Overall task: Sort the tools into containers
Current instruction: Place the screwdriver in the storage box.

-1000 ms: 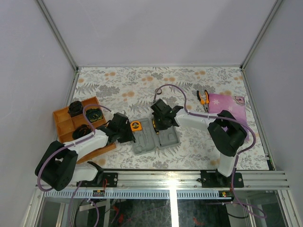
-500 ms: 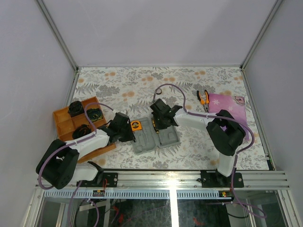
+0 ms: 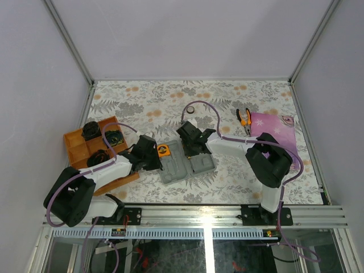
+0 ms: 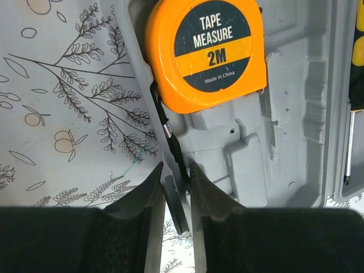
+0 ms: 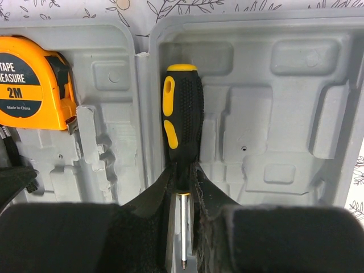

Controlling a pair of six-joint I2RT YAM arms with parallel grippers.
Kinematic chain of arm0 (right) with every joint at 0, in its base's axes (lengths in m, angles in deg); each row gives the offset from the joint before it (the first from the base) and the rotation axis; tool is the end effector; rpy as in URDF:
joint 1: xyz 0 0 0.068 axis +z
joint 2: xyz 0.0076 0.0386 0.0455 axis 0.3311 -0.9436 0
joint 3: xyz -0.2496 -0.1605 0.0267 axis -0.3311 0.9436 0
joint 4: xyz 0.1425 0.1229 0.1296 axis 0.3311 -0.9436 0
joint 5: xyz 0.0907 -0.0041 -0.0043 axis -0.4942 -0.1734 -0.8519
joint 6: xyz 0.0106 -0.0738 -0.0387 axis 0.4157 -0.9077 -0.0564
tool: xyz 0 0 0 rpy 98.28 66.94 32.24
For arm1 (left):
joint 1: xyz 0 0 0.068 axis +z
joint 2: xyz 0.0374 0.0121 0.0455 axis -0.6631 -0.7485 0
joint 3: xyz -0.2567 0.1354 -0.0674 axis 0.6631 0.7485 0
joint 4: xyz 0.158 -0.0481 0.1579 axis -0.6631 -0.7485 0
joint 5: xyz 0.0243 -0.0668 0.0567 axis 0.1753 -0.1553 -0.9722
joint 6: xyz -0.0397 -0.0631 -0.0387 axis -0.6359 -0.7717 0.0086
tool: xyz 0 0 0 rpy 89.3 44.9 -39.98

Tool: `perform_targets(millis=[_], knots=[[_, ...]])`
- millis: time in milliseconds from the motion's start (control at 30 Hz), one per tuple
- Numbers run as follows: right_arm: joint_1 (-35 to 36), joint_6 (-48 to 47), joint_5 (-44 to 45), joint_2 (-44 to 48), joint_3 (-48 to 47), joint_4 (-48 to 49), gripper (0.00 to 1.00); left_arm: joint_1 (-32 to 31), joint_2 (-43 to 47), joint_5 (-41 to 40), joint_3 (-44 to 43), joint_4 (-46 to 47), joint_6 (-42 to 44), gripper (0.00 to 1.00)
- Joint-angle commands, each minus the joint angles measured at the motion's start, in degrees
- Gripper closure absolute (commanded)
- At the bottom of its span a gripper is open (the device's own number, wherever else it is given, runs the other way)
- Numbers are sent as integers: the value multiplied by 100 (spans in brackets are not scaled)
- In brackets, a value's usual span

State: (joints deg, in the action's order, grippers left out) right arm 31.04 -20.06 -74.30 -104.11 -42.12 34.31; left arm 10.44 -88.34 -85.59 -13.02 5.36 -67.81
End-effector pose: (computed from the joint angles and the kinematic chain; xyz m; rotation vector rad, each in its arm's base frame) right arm 0.2566 0.2909 0.1671 -0.3086 2.5999 0.3231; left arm 0.1841 -0.1147 0.1652 -0.1024 2.6318 -0.4846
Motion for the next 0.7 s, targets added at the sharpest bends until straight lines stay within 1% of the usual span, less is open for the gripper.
perform_targets(millis=[0,267,400,567,667], knots=[[241,-38,-386,-1671,1062,-1043,100,-206,-262,259,99,354,72,90],[229,-58,-77,-1,1065,-1170,99,-204,-100,-41,127,11,101,90],[225,-64,20,804,1041,-1116,93,-206,62,-159,225,-109,33,89],[193,-59,-73,1612,1185,-660,80,-205,102,-139,297,-78,-11,88],[180,-21,-89,2014,1352,-352,76,-204,97,-140,313,-88,-7,88]])
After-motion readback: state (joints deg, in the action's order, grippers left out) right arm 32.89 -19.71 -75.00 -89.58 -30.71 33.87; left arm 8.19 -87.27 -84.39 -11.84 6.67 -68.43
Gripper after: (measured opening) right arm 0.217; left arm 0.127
